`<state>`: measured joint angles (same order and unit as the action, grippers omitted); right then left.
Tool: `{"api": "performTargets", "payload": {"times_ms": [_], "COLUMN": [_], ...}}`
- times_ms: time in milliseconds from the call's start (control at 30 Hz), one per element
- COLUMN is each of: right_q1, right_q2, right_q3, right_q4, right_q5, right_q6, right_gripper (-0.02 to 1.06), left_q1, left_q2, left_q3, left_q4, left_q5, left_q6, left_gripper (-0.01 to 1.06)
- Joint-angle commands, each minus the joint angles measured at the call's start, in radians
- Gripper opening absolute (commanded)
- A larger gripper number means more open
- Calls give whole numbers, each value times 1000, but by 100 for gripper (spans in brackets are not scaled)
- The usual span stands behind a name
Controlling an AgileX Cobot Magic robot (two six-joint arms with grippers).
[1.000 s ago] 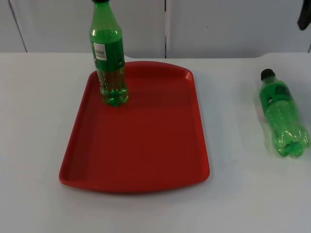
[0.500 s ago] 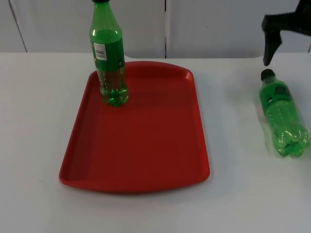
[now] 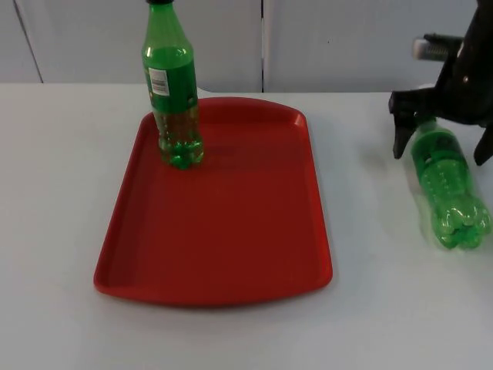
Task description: Place the bottle upright on the tray.
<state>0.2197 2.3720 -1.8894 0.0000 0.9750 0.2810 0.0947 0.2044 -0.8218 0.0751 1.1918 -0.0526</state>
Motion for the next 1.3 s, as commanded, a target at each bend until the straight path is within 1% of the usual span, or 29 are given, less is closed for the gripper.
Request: {"api": "performTargets", "payload": {"times_ms": [0, 67, 267, 433, 467, 500, 533, 567, 600, 667, 700, 733, 767, 1067, 1267], "right_q1": [-3, -3, -3, -3, -3, -3, -3, -3, -3, -3, -3, -3, -3, -3, -3], "right_q2": [25, 46, 67, 68, 68, 68, 68, 68, 68, 68, 68, 68, 68, 13, -112], "right_q3": [-14, -14, -14, -14, -14, -14, -14, -14, -14, -14, -14, -14, -14, -14, -14], "right_q4": [0, 0, -7, -16, -16, -16, -16, -16, -16, -16, -16, -16, -18, -24, -24], "right_q5": [-26, -52, -77, -89, -89, -89, -85, -85, -82, -82, -82, -85, -86, -87, -129], "right_q6": [0, 0, 0, 7, 9, 9, 22, 22, 31, 34, 34, 34, 34, -17, -72], "right_gripper": [104, 104, 101, 95, 90, 81, 69, 69, 58, 30, 30, 14, 0, 0, 0], "left_q1": [-4, -4, -4, -4, -4, -4, -4, -4, -4, -4, -4, -4, -4, -4, -4], "left_q2": [-4, -4, -4, -4, -4, -4, -4, -4, -4, -4, -4, -4, -4, -4, -4], "left_q3": [1, 1, 1, 1, 1, 1, 1, 1, 1, 1, 1, 1, 1, 1, 1], "left_q4": [-13, -13, -13, -13, -13, -13, -13, -13, -13, -13, -13, -13, -13, -11, -11], "left_q5": [-2, -2, -2, -2, -2, -2, -2, -2, -2, -2, -2, -2, -2, -2, -2], "left_q6": [-5, -5, -5, -5, -5, -5, -5, -5, -5, -5, -5, -5, -5, -5, -5], "left_gripper": [85, 85, 85, 85, 85, 85, 85, 85, 85, 85, 85, 85, 85, 85, 85]}}
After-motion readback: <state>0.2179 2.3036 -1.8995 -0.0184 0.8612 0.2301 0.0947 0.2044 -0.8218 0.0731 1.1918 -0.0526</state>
